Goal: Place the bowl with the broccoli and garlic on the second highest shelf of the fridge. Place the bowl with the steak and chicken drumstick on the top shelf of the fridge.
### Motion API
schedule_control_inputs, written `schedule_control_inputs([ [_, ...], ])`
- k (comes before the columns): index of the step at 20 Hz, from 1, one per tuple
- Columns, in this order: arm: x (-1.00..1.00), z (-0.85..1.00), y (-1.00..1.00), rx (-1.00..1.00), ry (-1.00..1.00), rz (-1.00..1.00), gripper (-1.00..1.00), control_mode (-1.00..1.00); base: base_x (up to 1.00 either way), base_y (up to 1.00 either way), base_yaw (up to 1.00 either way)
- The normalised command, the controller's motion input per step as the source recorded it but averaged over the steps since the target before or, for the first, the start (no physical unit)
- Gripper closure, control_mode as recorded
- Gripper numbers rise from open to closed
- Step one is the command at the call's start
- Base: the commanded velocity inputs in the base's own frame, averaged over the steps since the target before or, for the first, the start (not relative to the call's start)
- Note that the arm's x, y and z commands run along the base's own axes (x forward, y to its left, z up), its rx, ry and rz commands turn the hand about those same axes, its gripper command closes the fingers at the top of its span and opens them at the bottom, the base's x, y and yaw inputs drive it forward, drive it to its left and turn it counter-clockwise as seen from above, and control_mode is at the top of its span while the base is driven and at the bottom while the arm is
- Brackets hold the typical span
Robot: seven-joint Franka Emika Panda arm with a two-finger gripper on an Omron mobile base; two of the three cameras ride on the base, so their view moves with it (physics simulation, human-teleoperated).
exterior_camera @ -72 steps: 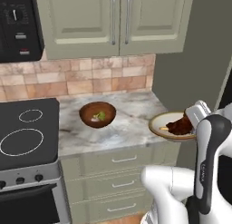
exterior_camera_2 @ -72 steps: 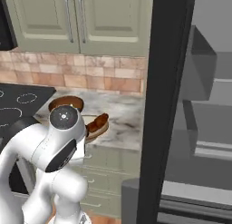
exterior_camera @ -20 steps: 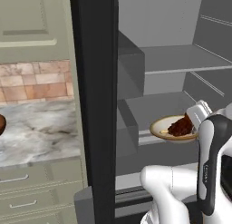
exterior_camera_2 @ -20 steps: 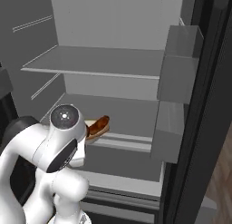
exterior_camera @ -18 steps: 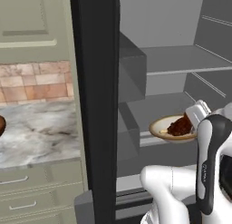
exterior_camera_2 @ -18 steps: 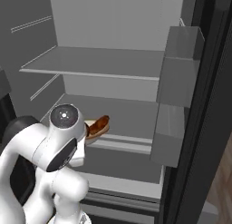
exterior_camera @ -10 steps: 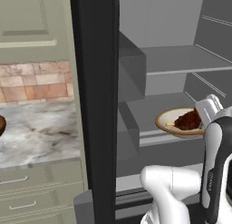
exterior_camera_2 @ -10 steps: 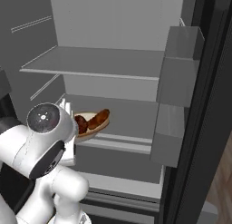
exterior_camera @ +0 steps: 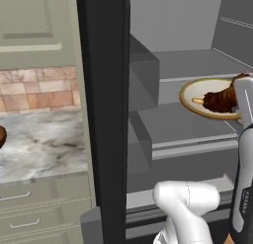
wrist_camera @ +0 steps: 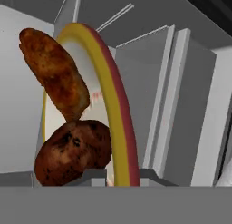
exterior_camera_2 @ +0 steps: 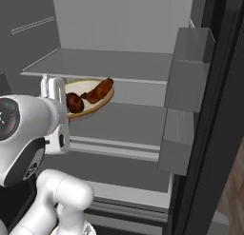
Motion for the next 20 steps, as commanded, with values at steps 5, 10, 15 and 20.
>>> schedule_control_inputs([
  [5, 0.63, 0.86, 0.00, 0.02, -0.20, 0.00, 1.00, -1.00, 0.00, 0.00, 0.00],
  [10, 1.00, 0.06, 0.00, 0.07, -0.08, 0.03, 1.00, -1.00, 0.00, 0.00, 0.00],
  [15, 1.00, -0.03, 0.00, 0.01, -0.06, 0.01, 1.00, -1.00, 0.00, 0.00, 0.00],
  [20, 1.00, -0.13, 0.00, 0.00, 0.00, 0.00, 1.00, -1.00, 0.00, 0.00, 0.00],
])
